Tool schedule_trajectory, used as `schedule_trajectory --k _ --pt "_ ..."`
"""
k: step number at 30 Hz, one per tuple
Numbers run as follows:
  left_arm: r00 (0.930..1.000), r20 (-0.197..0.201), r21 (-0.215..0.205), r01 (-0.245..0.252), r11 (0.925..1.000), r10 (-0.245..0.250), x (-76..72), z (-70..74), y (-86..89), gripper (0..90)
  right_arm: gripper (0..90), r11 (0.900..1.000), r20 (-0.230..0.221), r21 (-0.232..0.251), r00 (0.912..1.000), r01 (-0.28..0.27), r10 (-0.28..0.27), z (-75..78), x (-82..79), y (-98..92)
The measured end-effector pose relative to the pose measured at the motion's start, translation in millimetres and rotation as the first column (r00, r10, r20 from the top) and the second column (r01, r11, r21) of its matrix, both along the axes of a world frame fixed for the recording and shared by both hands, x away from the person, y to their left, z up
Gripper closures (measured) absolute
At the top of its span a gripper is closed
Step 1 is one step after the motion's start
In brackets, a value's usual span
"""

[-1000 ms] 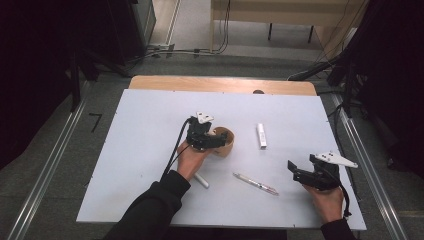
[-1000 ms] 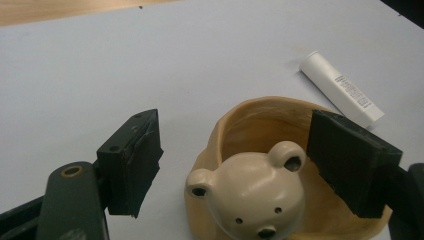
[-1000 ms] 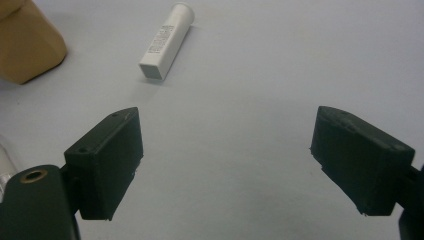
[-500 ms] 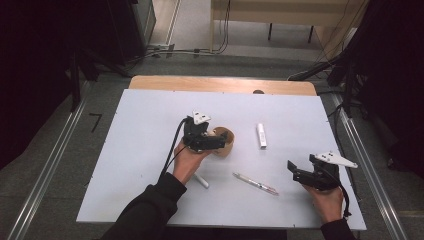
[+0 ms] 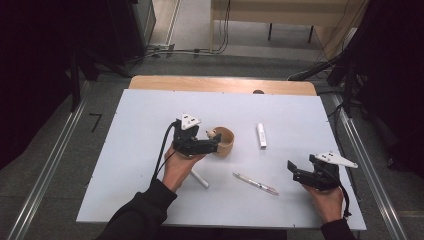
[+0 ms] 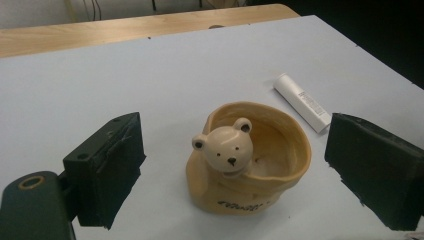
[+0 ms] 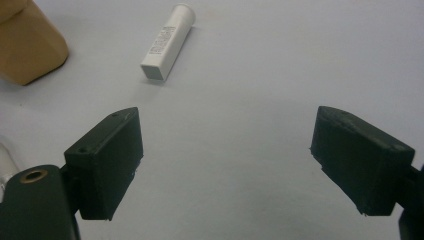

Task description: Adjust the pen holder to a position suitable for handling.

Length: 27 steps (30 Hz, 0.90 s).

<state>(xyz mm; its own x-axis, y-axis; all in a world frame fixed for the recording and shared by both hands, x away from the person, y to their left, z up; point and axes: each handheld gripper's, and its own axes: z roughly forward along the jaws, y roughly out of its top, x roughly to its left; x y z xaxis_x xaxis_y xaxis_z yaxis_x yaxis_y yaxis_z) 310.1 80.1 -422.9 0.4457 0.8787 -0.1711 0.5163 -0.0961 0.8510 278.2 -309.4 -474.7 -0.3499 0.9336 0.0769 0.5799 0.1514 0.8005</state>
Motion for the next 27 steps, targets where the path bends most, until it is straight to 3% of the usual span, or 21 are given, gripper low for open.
schedule_trajectory --k 17,27 --pt "0.9987 -0.012 0.017 -0.05 0.9986 0.05 -27.8 -15.9 29.5 9.4 12.0 1.0 -0.001 0.002 1.0 -0.001 0.001 -0.4 -0.2 0.7" --pt "0.9927 -0.04 0.038 -0.112 0.9929 0.114 -35.9 -30.4 53.9 9.3 12.0 1.0 0.0 0.002 1.0 -0.003 0.003 -0.4 -0.5 1.7"
